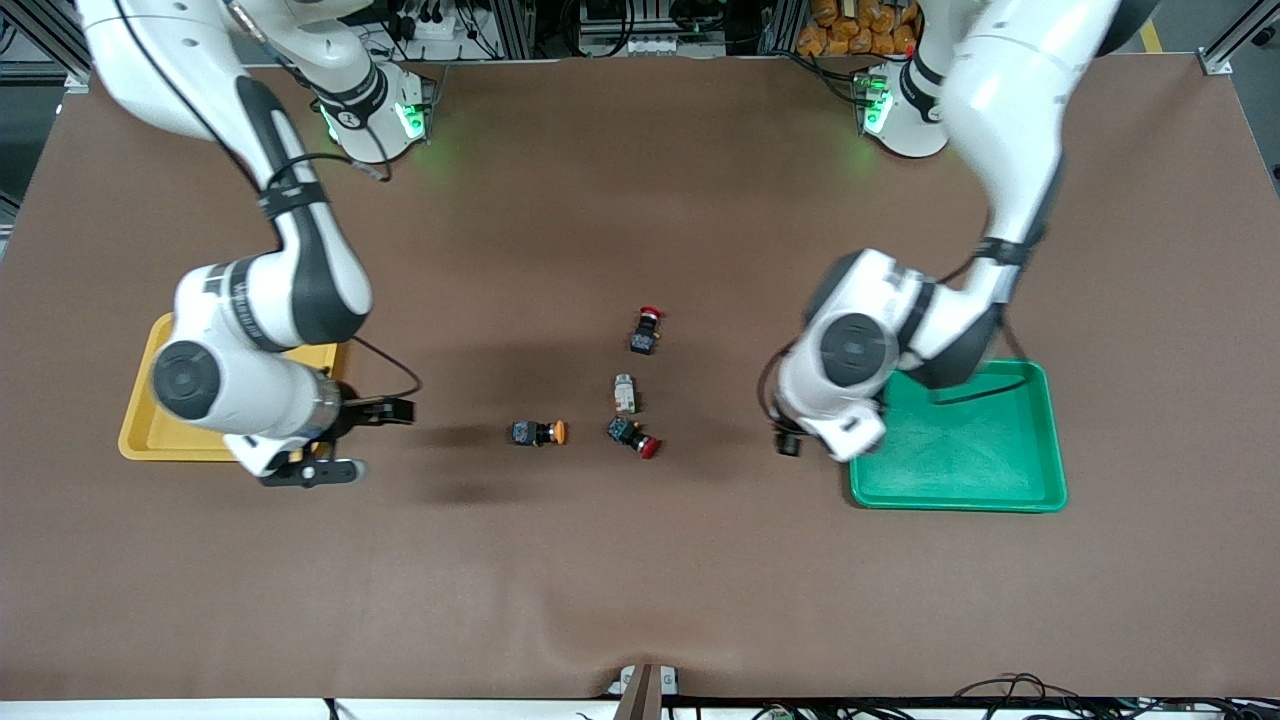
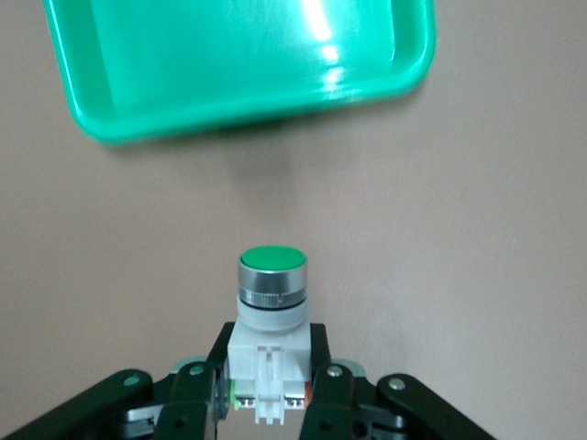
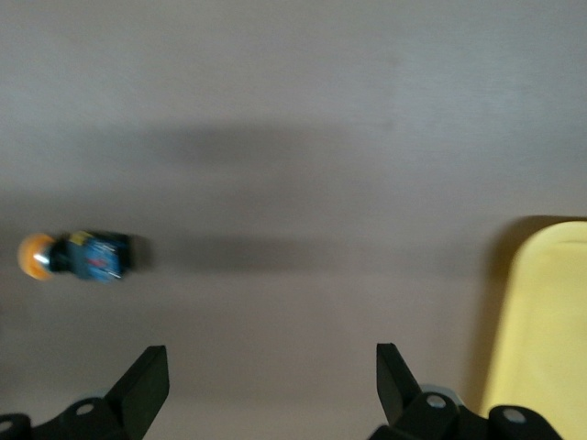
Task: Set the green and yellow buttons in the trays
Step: 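Lower the green button into the green tray and open the left gripper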
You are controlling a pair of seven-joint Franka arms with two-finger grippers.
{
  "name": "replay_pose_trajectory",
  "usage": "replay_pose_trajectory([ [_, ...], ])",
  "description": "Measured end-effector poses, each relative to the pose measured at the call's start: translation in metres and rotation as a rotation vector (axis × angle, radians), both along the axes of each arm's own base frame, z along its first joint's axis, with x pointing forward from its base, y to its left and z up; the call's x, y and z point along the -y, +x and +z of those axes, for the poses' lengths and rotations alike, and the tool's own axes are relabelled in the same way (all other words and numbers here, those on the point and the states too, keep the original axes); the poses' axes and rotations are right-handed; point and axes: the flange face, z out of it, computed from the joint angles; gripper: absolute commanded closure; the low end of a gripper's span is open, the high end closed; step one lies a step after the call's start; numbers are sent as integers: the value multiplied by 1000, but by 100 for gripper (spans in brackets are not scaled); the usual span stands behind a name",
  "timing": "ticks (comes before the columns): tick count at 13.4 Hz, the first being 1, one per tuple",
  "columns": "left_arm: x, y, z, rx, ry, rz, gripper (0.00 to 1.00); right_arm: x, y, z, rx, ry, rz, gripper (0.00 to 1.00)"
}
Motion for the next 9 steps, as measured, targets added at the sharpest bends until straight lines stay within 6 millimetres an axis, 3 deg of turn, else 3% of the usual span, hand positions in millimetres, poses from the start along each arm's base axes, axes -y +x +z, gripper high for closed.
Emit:
replay_pose_trajectory([
  [4,-75,2,6,-24,6,-139,100,-55,-6,-15,55,9,-1,0],
  [7,-125,-3,14,-35,10,-240,100,-115,-17,-44,109,15,25,0],
  [9,-166,-4,18,-44,8,-318,100,-140,-25,-59,99,4,-109,0],
])
